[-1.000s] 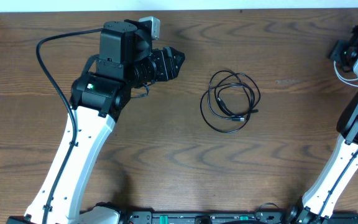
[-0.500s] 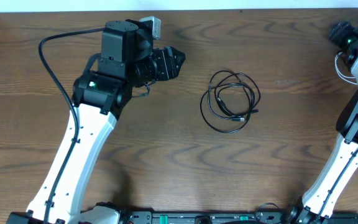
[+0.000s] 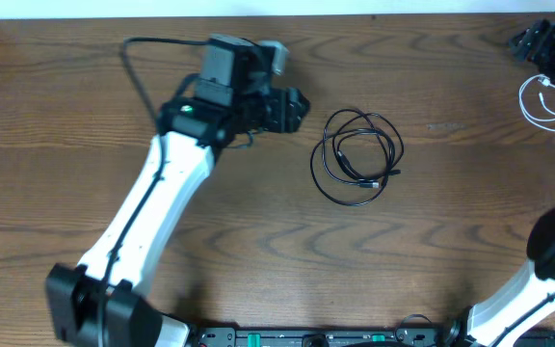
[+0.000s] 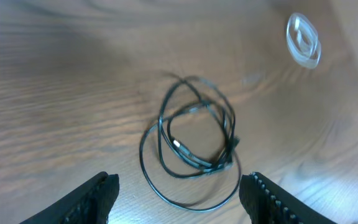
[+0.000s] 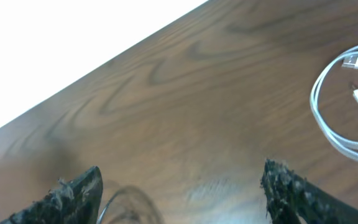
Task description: Untangle cables
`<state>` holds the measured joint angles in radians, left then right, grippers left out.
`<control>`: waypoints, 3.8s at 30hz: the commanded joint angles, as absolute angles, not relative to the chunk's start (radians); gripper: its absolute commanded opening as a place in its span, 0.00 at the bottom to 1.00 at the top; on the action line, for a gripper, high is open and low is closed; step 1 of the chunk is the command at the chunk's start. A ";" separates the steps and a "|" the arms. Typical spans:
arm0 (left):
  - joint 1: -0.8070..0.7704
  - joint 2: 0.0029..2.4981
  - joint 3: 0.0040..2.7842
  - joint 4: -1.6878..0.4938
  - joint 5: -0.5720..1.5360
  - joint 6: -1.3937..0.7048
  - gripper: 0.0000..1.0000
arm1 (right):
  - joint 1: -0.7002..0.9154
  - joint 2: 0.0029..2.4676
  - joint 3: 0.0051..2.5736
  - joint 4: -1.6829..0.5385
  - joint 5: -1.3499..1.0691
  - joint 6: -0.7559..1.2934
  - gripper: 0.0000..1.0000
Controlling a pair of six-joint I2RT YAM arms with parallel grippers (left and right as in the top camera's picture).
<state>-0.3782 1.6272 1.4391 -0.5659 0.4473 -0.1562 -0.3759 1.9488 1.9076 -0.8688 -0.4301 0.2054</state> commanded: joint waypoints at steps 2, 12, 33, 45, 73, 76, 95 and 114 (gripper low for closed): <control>-0.412 1.768 1.443 -0.498 0.461 -0.001 0.68 | -0.335 1.923 1.904 -0.992 -0.444 0.115 0.78; -0.457 2.043 1.443 -0.184 0.542 -0.067 0.66 | -0.255 1.924 1.901 -1.151 -0.427 0.069 0.75; -0.499 1.959 1.444 -0.288 0.397 -0.132 0.07 | -0.220 1.925 1.901 -1.236 -0.369 0.070 0.78; -0.499 1.609 1.444 -0.436 0.460 -0.133 0.07 | -0.207 1.925 1.901 -1.245 -0.376 0.073 0.80; -0.323 1.195 1.457 0.415 0.490 -0.683 0.07 | -0.011 1.924 1.901 -1.179 -0.834 -0.088 0.78; -0.315 1.195 1.457 0.477 0.489 -0.729 0.07 | 0.010 1.924 1.901 -1.161 -0.868 -0.120 0.78; -0.314 1.195 1.568 0.525 0.407 -0.761 0.08 | 0.109 1.924 1.902 -0.978 -1.451 -0.450 0.80; -0.314 1.195 1.568 0.276 0.407 -0.758 0.08 | 0.352 1.924 1.902 -0.588 -1.185 -0.050 0.01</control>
